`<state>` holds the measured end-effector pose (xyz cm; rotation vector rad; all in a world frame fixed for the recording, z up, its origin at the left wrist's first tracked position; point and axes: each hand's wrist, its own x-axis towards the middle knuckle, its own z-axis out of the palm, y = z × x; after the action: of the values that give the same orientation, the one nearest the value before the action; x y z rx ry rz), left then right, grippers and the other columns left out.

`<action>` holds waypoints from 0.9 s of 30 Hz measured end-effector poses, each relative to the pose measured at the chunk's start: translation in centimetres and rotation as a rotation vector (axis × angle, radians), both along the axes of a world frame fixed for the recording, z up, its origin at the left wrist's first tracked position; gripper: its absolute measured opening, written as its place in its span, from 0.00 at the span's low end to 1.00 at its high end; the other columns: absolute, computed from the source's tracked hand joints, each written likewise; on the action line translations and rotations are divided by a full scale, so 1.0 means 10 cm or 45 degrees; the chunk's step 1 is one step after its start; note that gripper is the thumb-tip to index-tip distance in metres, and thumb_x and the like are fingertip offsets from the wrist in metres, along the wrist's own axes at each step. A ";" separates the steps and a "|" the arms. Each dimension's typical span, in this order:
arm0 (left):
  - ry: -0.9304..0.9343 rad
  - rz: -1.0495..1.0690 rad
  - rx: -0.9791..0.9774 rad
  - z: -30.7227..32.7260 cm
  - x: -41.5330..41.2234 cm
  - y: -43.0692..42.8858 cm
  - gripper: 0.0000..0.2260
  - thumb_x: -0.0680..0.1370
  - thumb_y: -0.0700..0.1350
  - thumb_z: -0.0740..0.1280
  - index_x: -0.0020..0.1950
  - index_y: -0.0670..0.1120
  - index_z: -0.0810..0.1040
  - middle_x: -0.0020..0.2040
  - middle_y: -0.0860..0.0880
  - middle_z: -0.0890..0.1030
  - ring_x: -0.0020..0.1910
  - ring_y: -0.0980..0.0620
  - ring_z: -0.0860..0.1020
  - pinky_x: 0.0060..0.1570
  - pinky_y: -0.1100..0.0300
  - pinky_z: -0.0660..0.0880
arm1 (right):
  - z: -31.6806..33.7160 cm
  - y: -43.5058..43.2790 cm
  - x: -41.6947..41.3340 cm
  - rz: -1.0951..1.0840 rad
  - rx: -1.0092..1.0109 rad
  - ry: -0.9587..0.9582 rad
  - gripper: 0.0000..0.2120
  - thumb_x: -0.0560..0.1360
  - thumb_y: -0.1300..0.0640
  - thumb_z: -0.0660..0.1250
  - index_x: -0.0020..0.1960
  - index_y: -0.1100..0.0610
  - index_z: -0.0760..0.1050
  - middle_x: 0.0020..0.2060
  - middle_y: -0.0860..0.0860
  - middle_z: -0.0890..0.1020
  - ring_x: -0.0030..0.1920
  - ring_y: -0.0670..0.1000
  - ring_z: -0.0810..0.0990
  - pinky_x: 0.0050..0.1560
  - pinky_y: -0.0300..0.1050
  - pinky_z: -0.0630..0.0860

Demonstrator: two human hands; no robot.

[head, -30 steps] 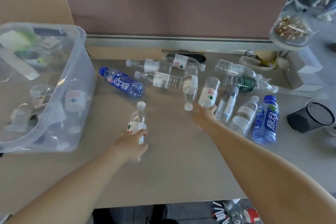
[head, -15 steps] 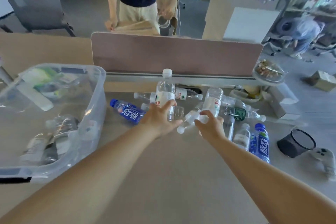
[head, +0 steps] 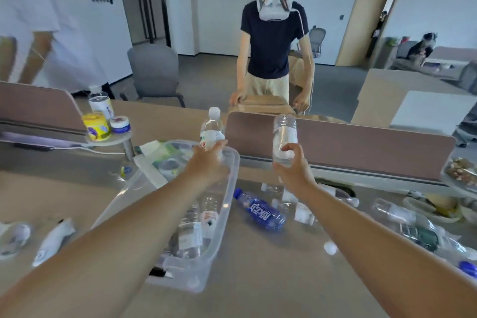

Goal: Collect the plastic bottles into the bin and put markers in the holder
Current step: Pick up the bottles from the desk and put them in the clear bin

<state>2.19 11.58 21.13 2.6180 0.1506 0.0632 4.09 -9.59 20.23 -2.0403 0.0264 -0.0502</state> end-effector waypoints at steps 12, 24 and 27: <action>0.444 0.368 -0.070 -1.25 -0.50 1.45 0.28 0.78 0.58 0.57 0.76 0.62 0.51 0.71 0.38 0.60 0.60 0.39 0.75 0.63 0.49 0.72 | -0.78 1.67 -0.41 0.284 -0.338 0.058 0.27 0.74 0.50 0.63 0.69 0.41 0.55 0.65 0.51 0.72 0.48 0.55 0.79 0.43 0.51 0.79; 0.403 0.312 -0.315 -1.35 -0.37 1.54 0.36 0.71 0.71 0.53 0.77 0.60 0.51 0.75 0.42 0.57 0.70 0.38 0.65 0.66 0.45 0.68 | -0.90 1.84 -0.40 0.168 -0.710 -0.089 0.31 0.77 0.47 0.62 0.75 0.45 0.49 0.68 0.53 0.70 0.55 0.56 0.79 0.48 0.52 0.80; 0.362 0.324 -0.424 -1.33 -0.37 1.52 0.34 0.74 0.69 0.55 0.77 0.59 0.52 0.76 0.43 0.57 0.73 0.39 0.63 0.68 0.43 0.66 | -0.93 1.87 -0.39 0.159 -0.767 -0.122 0.31 0.77 0.48 0.62 0.75 0.46 0.50 0.67 0.52 0.68 0.55 0.54 0.78 0.47 0.50 0.80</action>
<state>-1.46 26.83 7.80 2.2504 0.5451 -0.2283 0.17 9.14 10.91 -2.6331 -0.1979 -0.0857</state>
